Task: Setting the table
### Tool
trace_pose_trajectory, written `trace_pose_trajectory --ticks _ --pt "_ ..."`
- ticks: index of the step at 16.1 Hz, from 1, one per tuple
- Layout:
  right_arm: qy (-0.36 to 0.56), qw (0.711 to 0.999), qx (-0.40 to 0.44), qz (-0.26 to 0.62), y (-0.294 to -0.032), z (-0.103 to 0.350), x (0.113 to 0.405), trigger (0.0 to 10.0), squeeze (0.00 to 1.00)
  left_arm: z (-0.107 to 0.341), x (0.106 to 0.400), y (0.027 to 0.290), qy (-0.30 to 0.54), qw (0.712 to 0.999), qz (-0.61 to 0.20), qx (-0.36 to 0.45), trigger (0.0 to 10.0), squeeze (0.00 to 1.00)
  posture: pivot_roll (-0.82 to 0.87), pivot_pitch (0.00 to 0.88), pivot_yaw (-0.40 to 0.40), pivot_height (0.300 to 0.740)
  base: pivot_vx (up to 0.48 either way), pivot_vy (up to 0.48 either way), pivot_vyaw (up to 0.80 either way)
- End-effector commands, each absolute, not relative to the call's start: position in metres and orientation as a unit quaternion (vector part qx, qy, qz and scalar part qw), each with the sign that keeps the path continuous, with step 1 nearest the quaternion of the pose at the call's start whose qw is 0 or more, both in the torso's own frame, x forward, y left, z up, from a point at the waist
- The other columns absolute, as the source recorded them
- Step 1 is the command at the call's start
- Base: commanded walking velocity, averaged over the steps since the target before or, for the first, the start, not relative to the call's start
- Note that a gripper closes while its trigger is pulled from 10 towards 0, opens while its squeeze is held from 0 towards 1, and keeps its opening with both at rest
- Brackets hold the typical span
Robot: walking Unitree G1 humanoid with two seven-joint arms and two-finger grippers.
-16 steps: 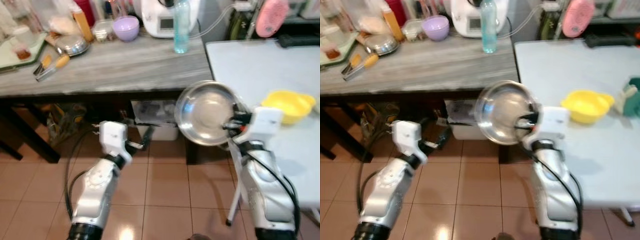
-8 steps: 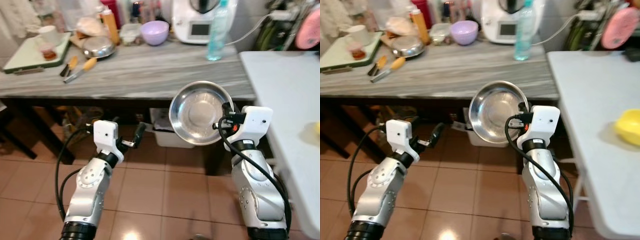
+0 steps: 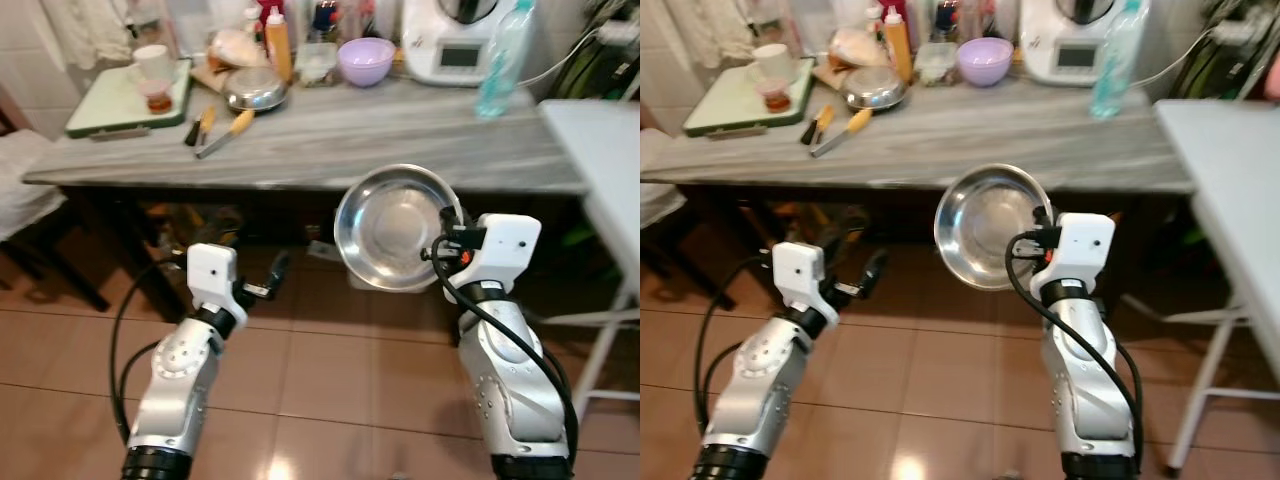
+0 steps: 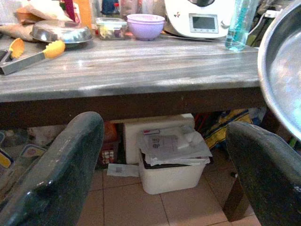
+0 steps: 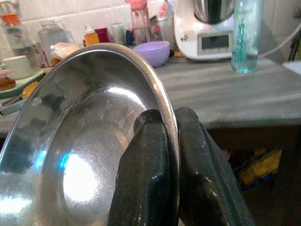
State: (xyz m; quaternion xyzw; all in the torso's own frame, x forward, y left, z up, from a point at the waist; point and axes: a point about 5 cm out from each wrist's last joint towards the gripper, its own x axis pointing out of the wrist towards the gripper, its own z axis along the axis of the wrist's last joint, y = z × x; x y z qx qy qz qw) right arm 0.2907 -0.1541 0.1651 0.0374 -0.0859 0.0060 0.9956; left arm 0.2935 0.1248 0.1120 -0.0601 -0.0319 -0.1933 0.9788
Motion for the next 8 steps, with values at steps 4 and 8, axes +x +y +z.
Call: trace_pose_trajectory --ticks 4,8 --pt "-0.096 0.995 0.039 -0.007 -0.1587 0.169 0.2899 10.0 0.0 0.1148 0.2934 0.1234 -0.034 0.98 -0.189 -0.054 10.0 0.0 -0.04 0.091 0.071 0.74 0.0 0.0 0.0" --pt "-0.097 0.994 0.043 -0.008 -0.1601 0.1697 0.2896 10.0 0.0 0.12 0.2956 0.1267 -0.037 0.98 -0.189 -0.046 10.0 0.0 -0.04 0.093 0.071 0.74 0.0 0.0 -0.28"
